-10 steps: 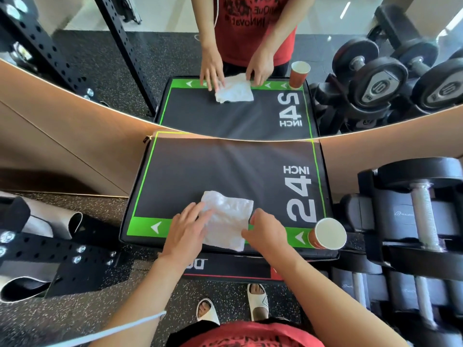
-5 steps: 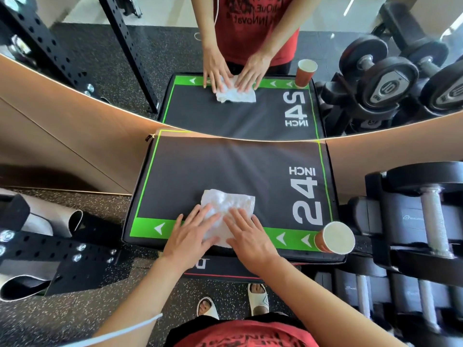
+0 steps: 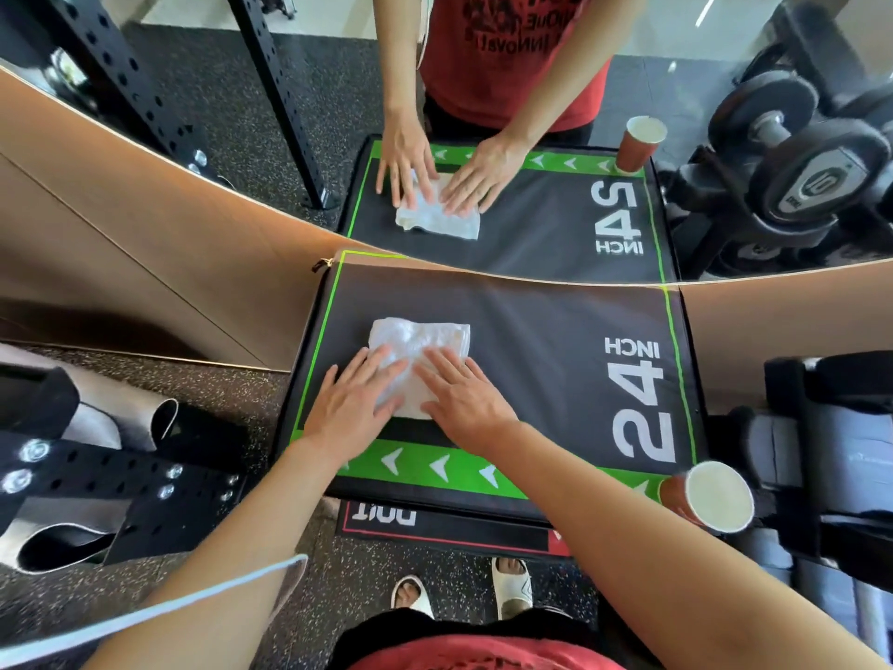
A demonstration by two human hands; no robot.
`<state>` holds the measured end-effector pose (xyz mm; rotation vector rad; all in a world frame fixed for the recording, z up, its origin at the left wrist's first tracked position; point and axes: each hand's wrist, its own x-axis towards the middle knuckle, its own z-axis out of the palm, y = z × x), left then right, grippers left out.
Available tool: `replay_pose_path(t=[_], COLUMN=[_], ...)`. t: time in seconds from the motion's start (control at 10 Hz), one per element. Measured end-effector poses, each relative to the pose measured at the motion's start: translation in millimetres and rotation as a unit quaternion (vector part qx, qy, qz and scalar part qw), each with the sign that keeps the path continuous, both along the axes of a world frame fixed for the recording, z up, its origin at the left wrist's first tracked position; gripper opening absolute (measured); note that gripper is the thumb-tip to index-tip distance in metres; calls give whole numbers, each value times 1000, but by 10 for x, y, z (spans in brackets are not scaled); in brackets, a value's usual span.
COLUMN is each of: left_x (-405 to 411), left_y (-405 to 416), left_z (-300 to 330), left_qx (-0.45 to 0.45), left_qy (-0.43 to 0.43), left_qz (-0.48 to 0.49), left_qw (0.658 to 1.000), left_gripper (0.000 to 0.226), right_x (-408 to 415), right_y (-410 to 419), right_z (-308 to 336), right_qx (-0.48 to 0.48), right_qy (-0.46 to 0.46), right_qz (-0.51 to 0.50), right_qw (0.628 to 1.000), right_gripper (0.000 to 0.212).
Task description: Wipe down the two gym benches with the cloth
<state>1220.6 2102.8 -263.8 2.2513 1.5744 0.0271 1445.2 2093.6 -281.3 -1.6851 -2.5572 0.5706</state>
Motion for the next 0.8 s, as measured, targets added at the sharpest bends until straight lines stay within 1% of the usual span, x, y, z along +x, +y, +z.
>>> replay_pose_path(t=[0.2,0.4,0.6,0.7,0.8], left_x=[-294,-481,-513,-519,-630], left_y=[535,928,1043,921,723], left_z=[-8,-12,4,73,110], left_qx=[1,-7,-24,-11,21], left_qy=[0,0,17,11,4], left_qz=[1,-8,-1,16,53], left_qw=[1000,1000,1000,1000,998], left_gripper=[57,57,57,56,57], right_x=[-331,-548,-636,-682,-746], right_y=[528,913,1016,901,803], right_z=[24,103,229,304,366], right_qx=[-4,-13,-31,-47,-42], right_qy=[-10,-40,-80,-85,-58], right_qz=[-6,-8,-8,-32,-55], right_qw=[1000,999,996,995,996], right_gripper=[66,67,65,65,66])
